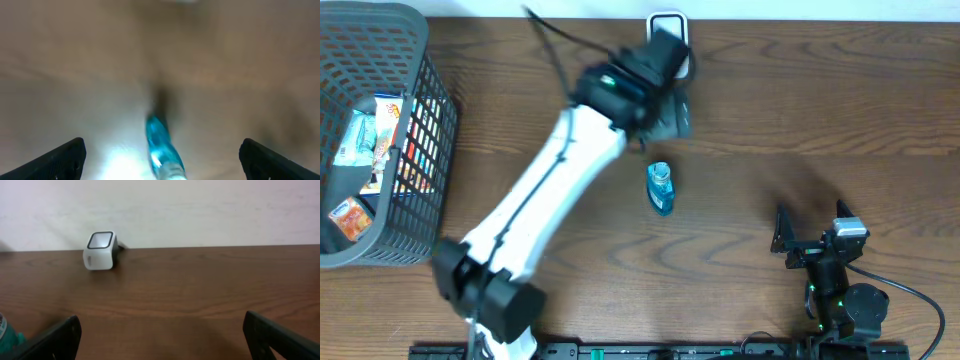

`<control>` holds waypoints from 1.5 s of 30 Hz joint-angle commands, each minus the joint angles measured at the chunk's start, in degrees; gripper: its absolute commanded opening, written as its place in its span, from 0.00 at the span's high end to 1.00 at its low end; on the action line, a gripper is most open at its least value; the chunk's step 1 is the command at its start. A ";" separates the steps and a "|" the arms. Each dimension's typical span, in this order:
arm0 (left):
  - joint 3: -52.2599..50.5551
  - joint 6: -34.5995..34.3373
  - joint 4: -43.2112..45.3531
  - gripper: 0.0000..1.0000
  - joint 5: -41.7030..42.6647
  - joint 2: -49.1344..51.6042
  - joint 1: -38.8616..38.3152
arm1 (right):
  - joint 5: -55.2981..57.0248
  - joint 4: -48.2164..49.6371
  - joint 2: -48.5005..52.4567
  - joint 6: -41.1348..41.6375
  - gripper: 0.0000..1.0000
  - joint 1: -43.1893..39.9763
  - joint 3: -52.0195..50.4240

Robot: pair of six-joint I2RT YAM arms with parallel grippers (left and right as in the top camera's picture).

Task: Scan the item barcode
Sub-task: 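Move the left gripper back into the grey basket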

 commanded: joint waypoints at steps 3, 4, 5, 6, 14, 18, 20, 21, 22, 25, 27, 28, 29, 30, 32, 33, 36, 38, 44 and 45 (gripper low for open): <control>10.69 2.78 -0.92 0.02 -18.69 -9.68 9.03 | 0.46 -0.28 -0.31 0.70 0.01 0.39 -0.09; 11.21 2.34 -0.57 0.02 -20.65 -11.08 11.32 | 0.46 -0.26 -0.31 0.70 0.01 0.39 -0.09; 11.30 1.68 -0.13 0.02 -22.51 -12.46 13.92 | 0.46 -0.26 -0.31 0.70 0.01 0.39 -0.09; 11.30 0.57 0.13 0.02 -24.11 -13.79 17.40 | 0.46 -0.26 -0.31 0.70 0.01 0.39 -0.09; 9.86 -7.74 -4.37 0.02 -15.69 -13.60 47.32 | 0.46 -0.26 -0.31 0.70 0.01 0.39 -0.09; 8.11 -8.26 -7.45 0.02 -0.94 -8.44 59.30 | 0.46 -0.28 -0.31 0.70 0.01 0.39 -0.09; 7.58 -10.54 -9.44 0.01 2.93 -5.05 63.17 | 0.46 -0.28 -0.31 0.70 0.01 0.39 -0.09; 7.32 -11.23 -9.97 0.01 4.04 -3.28 64.63 | 0.46 -0.26 -0.31 0.70 0.01 0.39 -0.09; 6.91 -11.13 -10.03 0.01 5.18 -1.20 66.18 | 0.46 -0.28 -0.31 0.70 0.01 0.39 -0.09; 5.68 -10.36 -10.19 0.01 5.95 3.65 68.72 | 0.46 -0.26 -0.31 0.70 0.01 0.39 -0.09; 5.09 -7.82 -10.23 0.01 7.67 7.43 69.81 | 0.46 -0.26 -0.31 0.70 0.01 0.39 -0.09; 4.98 -6.56 -10.29 0.01 8.59 9.18 70.03 | 0.46 -0.26 -0.31 0.70 0.01 0.39 -0.09; 4.98 -5.33 -10.49 0.02 9.62 10.97 70.10 | 0.46 -0.28 -0.31 0.70 0.01 0.39 -0.09; 4.98 -4.35 -10.71 0.01 10.36 12.72 70.07 | 0.46 -0.26 -0.31 0.70 0.01 0.39 -0.09; 4.98 -4.09 -11.89 0.01 10.88 16.17 70.03 | 0.46 -0.26 -0.31 0.70 0.01 0.39 -0.09; 4.98 -4.13 -12.46 0.01 10.86 17.59 69.99 | 0.46 -0.28 -0.31 0.70 0.01 0.39 -0.09; 4.96 -4.26 -13.75 0.01 10.84 21.42 70.03 | 0.46 -0.26 -0.31 0.70 0.01 0.39 -0.09; 4.94 -4.68 -14.43 0.01 10.75 22.93 70.16 | 0.46 -0.26 -0.31 0.70 0.01 0.39 -0.09; 4.04 -6.16 -13.70 0.02 6.08 23.39 70.07 | 0.46 -0.26 -0.31 0.70 0.01 0.39 -0.09; 3.89 -6.16 -13.16 0.02 5.29 23.39 70.07 | 0.46 -0.28 -0.31 0.70 0.01 0.39 -0.09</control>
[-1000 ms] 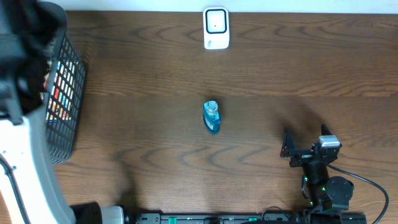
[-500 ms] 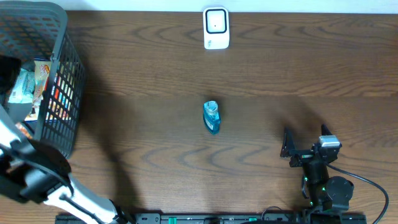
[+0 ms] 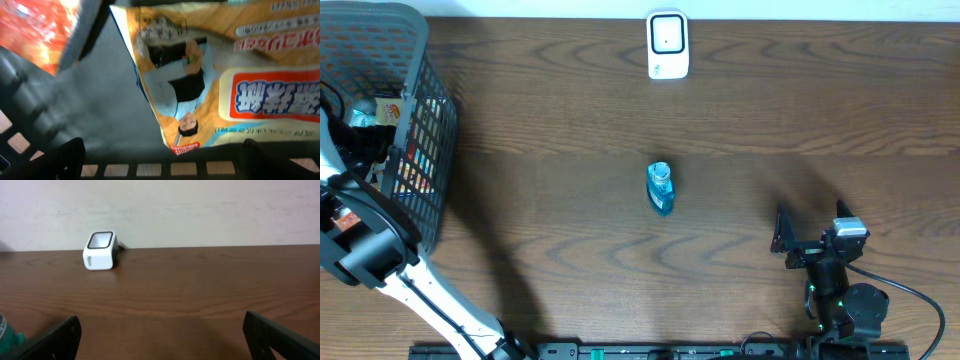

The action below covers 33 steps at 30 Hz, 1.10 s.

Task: Scan the item barcode
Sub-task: 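Move the left gripper back into the grey basket, then grasp the yellow-white 20-pack bag in the basket with the left gripper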

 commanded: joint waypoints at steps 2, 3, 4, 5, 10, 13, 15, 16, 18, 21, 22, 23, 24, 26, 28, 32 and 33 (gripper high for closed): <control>-0.87 -0.33 1.60 0.02 -3.63 -0.50 0.02 | 0.46 -0.26 -0.31 0.70 0.01 0.39 -0.09; -1.77 -0.35 2.58 0.02 -3.41 -0.50 0.02 | 0.48 -0.24 -0.31 0.70 0.01 0.39 -0.09; -3.08 -0.37 3.80 0.02 -3.39 -0.50 0.02 | 0.46 -0.24 -0.31 0.70 0.01 0.39 -0.09; -4.11 -0.37 4.72 0.02 -3.39 -0.50 0.00 | 0.46 -0.24 -0.31 0.70 0.01 0.39 -0.09; -12.37 0.48 12.94 0.02 -2.78 -0.50 -0.31 | 0.46 -0.24 -0.31 0.70 0.01 0.39 -0.09; -16.83 3.54 17.57 0.43 2.23 -0.50 -0.63 | 0.46 -0.24 -0.31 0.70 0.01 0.39 -0.09; -19.10 4.44 19.52 0.90 4.13 -0.50 -0.81 | 0.46 -0.24 -0.31 0.70 0.01 0.39 -0.09; -19.98 4.31 19.89 0.93 4.15 -0.50 -0.94 | 0.46 -0.26 -0.31 0.70 0.01 0.39 -0.09; -20.35 4.26 19.82 0.93 4.13 -0.50 -1.01 | 0.46 -0.24 -0.31 0.70 0.01 0.39 -0.09; -20.13 4.46 19.23 0.93 4.13 -2.14 -0.85 | 0.46 -0.24 -0.31 0.70 0.01 0.39 -0.09; -20.04 4.46 19.19 0.93 4.13 -3.23 -0.70 | 0.46 -0.24 -0.31 0.70 0.01 0.39 -0.09; -19.87 4.46 19.15 0.92 4.13 -4.68 -0.59 | 0.48 -0.24 -0.31 0.70 0.01 0.39 -0.09; -19.61 4.46 19.15 0.93 4.11 -6.40 -0.37 | 0.46 -0.26 -0.31 0.70 0.01 0.39 -0.09; -18.78 4.44 19.26 0.93 4.11 -10.60 0.04 | 0.46 -0.24 -0.31 0.70 0.01 0.39 -0.09; -17.79 4.42 19.91 0.93 4.11 -16.09 0.50 | 0.46 -0.24 -0.31 0.70 0.01 0.39 -0.09; -17.51 4.22 23.23 0.93 4.09 -28.02 1.16 | 0.46 -0.24 -0.31 0.70 0.01 0.39 -0.09; -17.51 4.20 24.17 0.93 4.07 -30.80 1.16 | 0.46 -0.24 -0.31 0.70 0.01 0.39 -0.09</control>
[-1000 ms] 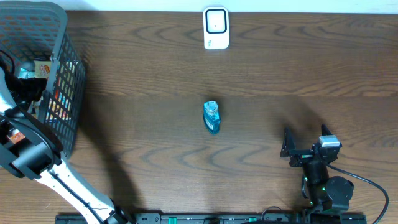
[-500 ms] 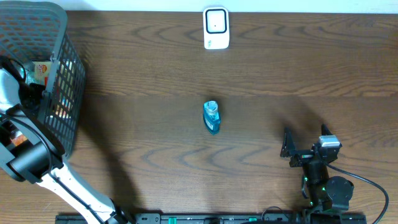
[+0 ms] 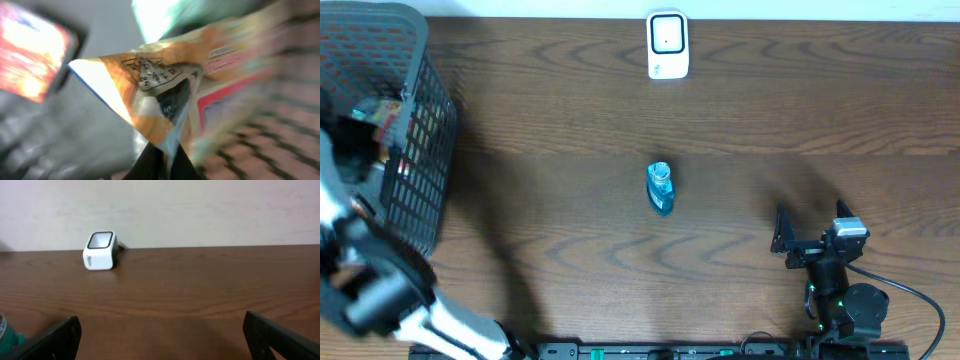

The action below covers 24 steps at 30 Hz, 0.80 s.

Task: Scan the item barcode
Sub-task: 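Grasp the yellow-white 20-pack bag in the basket with the left gripper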

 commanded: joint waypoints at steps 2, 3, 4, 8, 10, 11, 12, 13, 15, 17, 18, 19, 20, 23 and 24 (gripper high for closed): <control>1.70 0.72 2.95 0.93 -0.07 -16.20 0.57 | 0.46 -0.24 -0.31 0.70 0.01 0.39 -0.09; 1.70 0.39 3.54 0.93 -0.09 -18.60 0.57 | 0.46 -0.24 -0.31 0.70 0.01 0.39 -0.09; 1.70 -0.11 4.00 0.93 -0.07 -20.92 0.57 | 0.46 -0.24 -0.31 0.70 0.01 0.39 -0.09; 1.70 -2.89 5.01 0.93 -0.11 -28.55 0.57 | 0.46 -0.24 -0.31 0.70 0.01 0.39 -0.09; 1.70 -4.68 5.22 0.93 -0.11 -31.43 0.57 | 0.46 -0.24 -0.31 0.70 0.01 0.39 -0.09; 1.70 -5.42 5.38 0.93 -0.07 -32.59 0.57 | 0.46 -0.26 -0.31 0.70 0.01 0.39 -0.09; 1.70 -5.88 5.46 0.93 0.02 -33.59 0.55 | 0.48 -0.26 -0.31 0.70 0.01 0.39 -0.09; 1.70 -6.29 5.49 0.93 0.04 -34.56 0.37 | 0.46 -0.24 -0.31 0.70 0.01 0.39 -0.09; 1.70 -6.32 5.73 0.93 1.86 -36.30 -0.13 | 0.46 -0.24 -0.31 0.70 0.01 0.39 -0.09; 1.70 -4.85 6.62 0.93 7.63 -37.99 -0.70 | 0.46 -0.24 -0.31 0.70 0.01 0.39 -0.09; 1.70 -3.39 7.45 0.93 10.88 -38.73 -1.03 | 0.48 -0.24 -0.31 0.70 0.01 0.39 -0.09; 1.70 -2.38 8.17 0.93 14.08 -39.45 -1.40 | 0.46 -0.24 -0.31 0.70 0.01 0.39 -0.09; 1.70 -1.95 8.74 0.93 16.76 -40.22 -1.88 | 0.46 -0.24 -0.31 0.70 0.01 0.39 -0.09; 1.70 -2.05 9.33 0.92 18.99 -42.36 -3.74 | 0.46 -0.24 -0.31 0.70 0.01 0.39 -0.09; 1.70 -2.03 9.55 0.93 18.99 -42.99 -4.26 | 0.46 -0.26 -0.31 0.70 0.01 0.39 -0.09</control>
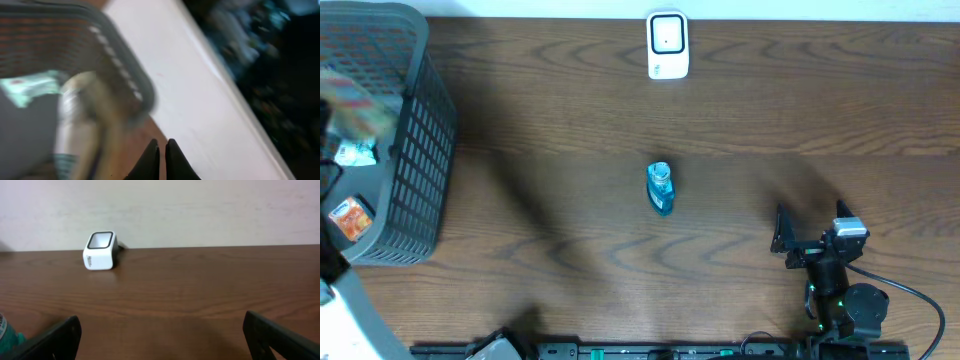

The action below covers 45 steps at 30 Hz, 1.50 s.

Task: Scan the item barcode
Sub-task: 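Grasp the yellow-white 20-pack bag in the basket with the left gripper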

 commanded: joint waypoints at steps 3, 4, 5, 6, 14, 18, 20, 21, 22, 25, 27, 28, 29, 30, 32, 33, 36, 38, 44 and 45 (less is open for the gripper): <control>0.33 1.38 0.96 0.93 6.01 -3.65 -2.75 | 0.46 -0.24 -0.31 0.70 0.01 0.39 -0.09; 0.33 1.40 0.96 0.93 6.01 -3.89 -3.13 | 0.46 -0.24 -0.31 0.70 0.01 0.39 -0.09; 0.33 1.42 0.96 0.93 5.99 -4.11 -3.39 | 0.46 -0.24 -0.31 0.70 0.01 0.39 -0.09; 0.33 1.40 0.94 0.93 6.01 -4.11 -3.41 | 0.46 -0.26 -0.31 0.70 0.01 0.39 -0.09; 0.26 -7.10 -3.85 0.51 -9.55 -1.79 -3.39 | 0.46 -0.24 -0.31 0.70 0.01 0.39 -0.09; 0.26 -7.08 -5.51 0.02 -18.51 1.77 -3.39 | 0.46 -0.24 -0.31 0.70 0.01 0.39 -0.09; 0.26 -7.37 -6.49 0.02 -23.98 4.35 -3.39 | 0.46 -0.24 -0.31 0.70 0.01 0.39 -0.09; 0.26 -7.54 -6.78 0.02 -25.90 5.73 -3.39 | 0.46 -0.26 -0.31 0.70 0.01 0.39 -0.09; 0.26 -7.56 -6.91 0.02 -27.36 7.19 -3.30 | 0.46 -0.24 -0.31 0.70 0.01 0.39 -0.09; 0.26 -11.54 -8.20 0.02 -30.27 11.93 -3.08 | 0.46 -0.26 -0.31 0.70 0.01 0.39 -0.09; 0.26 -20.46 -11.56 0.02 -33.44 15.10 -2.75 | 0.46 -0.26 -0.31 0.70 0.01 0.39 -0.09; 0.26 -26.62 -13.70 0.02 -34.82 16.63 -2.47 | 0.46 -0.24 -0.31 0.70 0.01 0.39 -0.09; 0.26 -32.79 -15.69 0.02 -35.45 18.21 -2.16 | 0.46 -0.26 -0.31 0.70 0.01 0.39 -0.09; 0.26 -39.08 -17.42 0.02 -35.36 20.09 -1.75 | 0.46 -0.24 -0.31 0.70 0.01 0.39 -0.09; 0.26 -46.71 -19.04 0.02 -34.71 23.15 -1.44 | 0.46 -0.26 -0.31 0.70 0.01 0.39 -0.09; 0.26 -49.29 -19.32 0.02 -34.47 24.61 -1.44 | 0.46 -0.24 -0.31 0.70 0.01 0.39 -0.09; 0.26 -53.24 -19.30 0.02 -33.81 28.65 -1.44 | 0.46 -0.24 -0.31 0.70 0.01 0.39 -0.09; 0.26 -54.99 -19.30 0.02 -33.70 31.34 -1.44 | 0.46 -0.26 -0.31 0.70 0.01 0.39 -0.09; 0.26 -56.35 -19.23 0.02 -33.55 38.42 -1.44 | 0.46 -0.26 -0.31 0.70 0.01 0.39 -0.09; 0.26 -56.37 -19.21 0.02 -33.42 39.45 -1.44 | 0.46 -0.26 -0.31 0.70 0.01 0.39 -0.09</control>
